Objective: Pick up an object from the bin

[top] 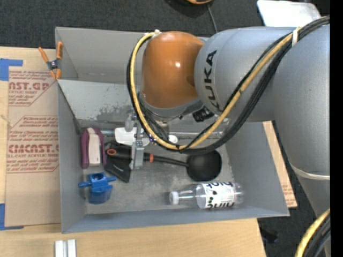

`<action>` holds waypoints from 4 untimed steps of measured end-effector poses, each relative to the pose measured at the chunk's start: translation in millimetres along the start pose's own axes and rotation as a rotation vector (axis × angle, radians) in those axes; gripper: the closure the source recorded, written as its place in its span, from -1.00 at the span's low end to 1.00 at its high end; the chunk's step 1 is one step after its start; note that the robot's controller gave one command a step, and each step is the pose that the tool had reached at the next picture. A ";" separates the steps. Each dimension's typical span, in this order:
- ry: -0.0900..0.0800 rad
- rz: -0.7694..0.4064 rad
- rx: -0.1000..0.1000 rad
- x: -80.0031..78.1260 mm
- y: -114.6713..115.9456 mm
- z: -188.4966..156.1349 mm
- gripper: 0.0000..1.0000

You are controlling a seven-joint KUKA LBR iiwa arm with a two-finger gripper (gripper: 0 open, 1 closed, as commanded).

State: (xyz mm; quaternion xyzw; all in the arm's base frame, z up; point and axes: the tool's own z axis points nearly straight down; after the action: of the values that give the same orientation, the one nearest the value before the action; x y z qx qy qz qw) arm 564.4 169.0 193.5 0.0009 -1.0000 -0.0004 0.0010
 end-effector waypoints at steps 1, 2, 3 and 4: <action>0.002 -0.045 0.001 5.9 21.3 48.6 -1.00; -0.001 -0.052 -0.001 1.9 25.1 90.2 -1.00; 0.002 -0.066 -0.002 1.9 23.6 124.6 1.00; 0.002 -0.066 -0.003 1.9 23.6 124.6 1.00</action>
Offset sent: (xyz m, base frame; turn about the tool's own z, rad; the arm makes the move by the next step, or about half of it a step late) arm -0.0012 0.0239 -0.0851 -0.0501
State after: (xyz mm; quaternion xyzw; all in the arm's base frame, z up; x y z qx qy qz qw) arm 562.2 192.6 68.9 0.0337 -0.9994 -0.0017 0.0022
